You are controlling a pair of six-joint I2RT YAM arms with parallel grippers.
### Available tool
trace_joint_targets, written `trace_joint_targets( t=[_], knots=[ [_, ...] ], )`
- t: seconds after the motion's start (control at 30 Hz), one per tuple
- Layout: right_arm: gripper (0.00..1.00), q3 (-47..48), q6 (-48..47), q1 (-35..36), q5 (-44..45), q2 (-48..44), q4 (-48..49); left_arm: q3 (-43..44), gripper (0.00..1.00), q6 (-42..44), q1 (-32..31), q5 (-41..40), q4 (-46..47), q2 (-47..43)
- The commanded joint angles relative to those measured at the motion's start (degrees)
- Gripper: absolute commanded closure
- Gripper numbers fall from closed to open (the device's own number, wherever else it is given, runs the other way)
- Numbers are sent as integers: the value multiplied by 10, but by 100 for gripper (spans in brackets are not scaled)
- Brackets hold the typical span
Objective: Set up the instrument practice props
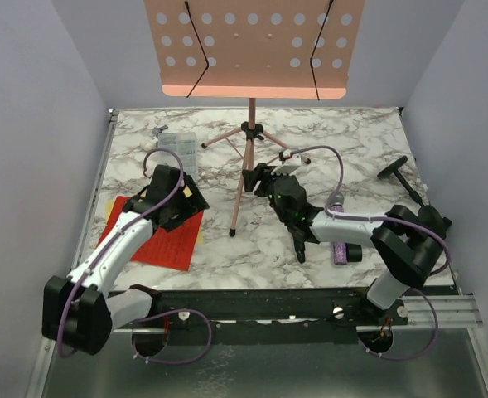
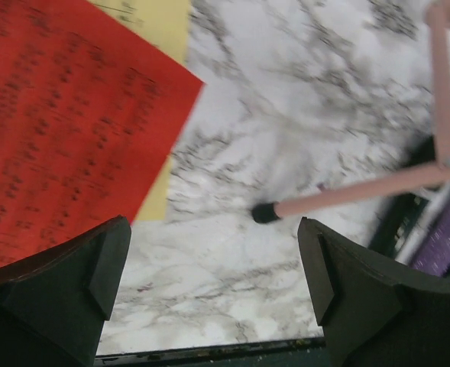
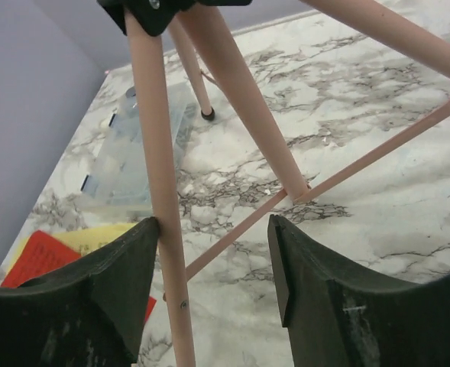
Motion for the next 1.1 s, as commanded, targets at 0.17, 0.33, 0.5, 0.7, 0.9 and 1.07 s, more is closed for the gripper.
trace_joint_targets(
  t=[0.17,0.33,0.5,0.7,0.9,1.07],
  knots=[
    [25,-3,66,7,-91,-121,-309,20,1,-11,57,-97,-46,83],
    [22,-25,217,81,-65,-144,-355,13,1,21,121,-107,-19,94],
    [22,-40,363,157,-72,-95,-276,1,1,-8,203,-84,-9,105],
    [25,13,394,207,-40,21,-218,-45,1,-57,235,-88,35,121],
    [36,13,460,227,-29,96,-170,-83,1,-63,239,-50,77,157],
    [38,45,481,230,-53,148,-174,-104,1,-63,239,-30,82,149]
  ],
)
